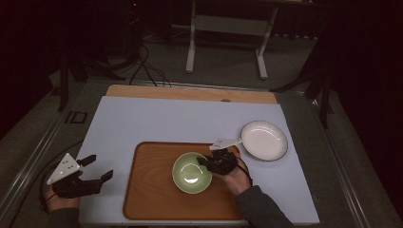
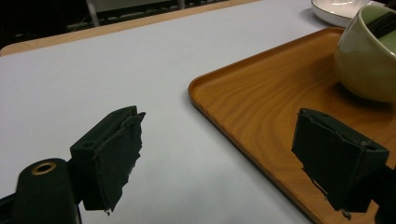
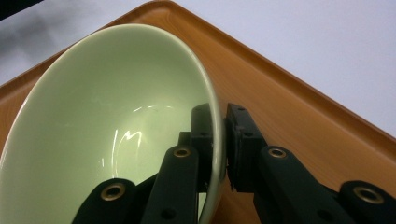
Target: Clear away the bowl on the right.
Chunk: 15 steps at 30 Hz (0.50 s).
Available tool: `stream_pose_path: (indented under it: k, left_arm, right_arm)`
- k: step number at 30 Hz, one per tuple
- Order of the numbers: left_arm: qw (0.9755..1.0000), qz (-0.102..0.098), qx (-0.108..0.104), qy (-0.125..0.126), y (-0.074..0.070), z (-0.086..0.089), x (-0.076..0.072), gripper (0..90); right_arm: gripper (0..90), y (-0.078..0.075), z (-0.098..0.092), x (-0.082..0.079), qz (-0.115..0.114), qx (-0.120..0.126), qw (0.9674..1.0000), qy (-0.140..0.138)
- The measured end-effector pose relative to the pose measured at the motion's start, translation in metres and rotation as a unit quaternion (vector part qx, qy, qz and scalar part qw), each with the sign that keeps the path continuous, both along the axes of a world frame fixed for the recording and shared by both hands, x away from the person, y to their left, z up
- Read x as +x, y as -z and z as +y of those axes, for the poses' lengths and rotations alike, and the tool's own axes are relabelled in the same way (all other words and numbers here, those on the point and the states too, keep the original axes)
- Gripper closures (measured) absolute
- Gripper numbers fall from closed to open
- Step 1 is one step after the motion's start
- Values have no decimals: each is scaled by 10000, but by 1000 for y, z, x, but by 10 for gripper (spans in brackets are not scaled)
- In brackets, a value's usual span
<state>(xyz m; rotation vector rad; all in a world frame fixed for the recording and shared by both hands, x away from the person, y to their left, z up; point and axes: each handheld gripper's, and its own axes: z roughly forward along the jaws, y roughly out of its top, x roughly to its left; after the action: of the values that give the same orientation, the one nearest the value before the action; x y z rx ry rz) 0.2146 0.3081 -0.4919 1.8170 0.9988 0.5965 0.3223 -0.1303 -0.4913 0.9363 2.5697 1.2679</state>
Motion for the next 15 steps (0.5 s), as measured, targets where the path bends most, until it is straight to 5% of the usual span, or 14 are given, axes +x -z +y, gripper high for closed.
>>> stream_pose_path:
  k: [15]
  left_arm:
    - [10000,5,1,-4,0,0,0,158]
  right_arm:
    - [834,11,2,3,152,-114,9998,-10]
